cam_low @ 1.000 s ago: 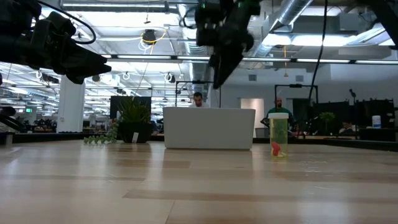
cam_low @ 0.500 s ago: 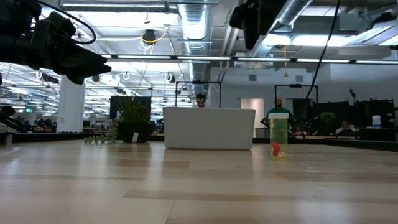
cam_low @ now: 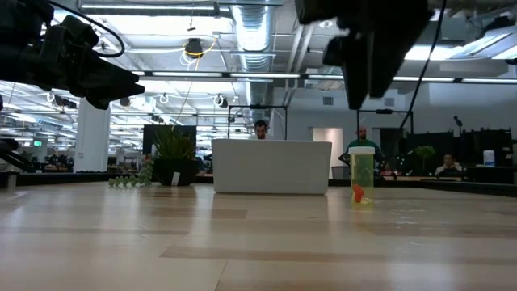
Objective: Pick and place pill bottles into a basket
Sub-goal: Put the yellow pill bottle into the gray bin
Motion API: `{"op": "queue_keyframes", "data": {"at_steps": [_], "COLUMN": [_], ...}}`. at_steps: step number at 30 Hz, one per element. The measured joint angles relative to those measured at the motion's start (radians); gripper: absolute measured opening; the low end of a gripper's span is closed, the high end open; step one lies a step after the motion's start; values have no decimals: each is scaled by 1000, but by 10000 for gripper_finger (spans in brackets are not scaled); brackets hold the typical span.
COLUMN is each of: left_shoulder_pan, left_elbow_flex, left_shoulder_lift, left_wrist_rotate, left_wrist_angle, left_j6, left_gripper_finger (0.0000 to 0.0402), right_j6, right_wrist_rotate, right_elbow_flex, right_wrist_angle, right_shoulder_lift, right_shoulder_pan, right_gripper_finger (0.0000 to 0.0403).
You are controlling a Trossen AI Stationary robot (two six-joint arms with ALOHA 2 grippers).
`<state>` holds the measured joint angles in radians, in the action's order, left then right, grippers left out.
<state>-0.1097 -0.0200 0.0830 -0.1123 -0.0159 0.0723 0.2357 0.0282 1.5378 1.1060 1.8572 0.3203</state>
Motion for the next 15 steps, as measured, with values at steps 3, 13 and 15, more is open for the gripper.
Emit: {"op": "queue_keyframes", "data": {"at_steps": [3, 13, 15], "left_shoulder_pan": [0, 0, 0], "left_elbow_flex": [0, 0, 0], "left_shoulder_lift": [0, 0, 0], "left_wrist_rotate": [0, 0, 0], "left_wrist_angle": [0, 0, 0], "left_j6": [0, 0, 0], "left_gripper_finger": [201, 201, 201], "right_j6": [1, -8, -8], "right_wrist_rotate": [12, -1, -5], "right_elbow_flex": [-52, -187, -188], "right_wrist_angle": [-34, -191, -206], "right_shoulder_lift": [0, 1, 1], "right_shoulder_pan": [-8, -54, -60], "right_gripper_finger": [235, 235, 235]}}
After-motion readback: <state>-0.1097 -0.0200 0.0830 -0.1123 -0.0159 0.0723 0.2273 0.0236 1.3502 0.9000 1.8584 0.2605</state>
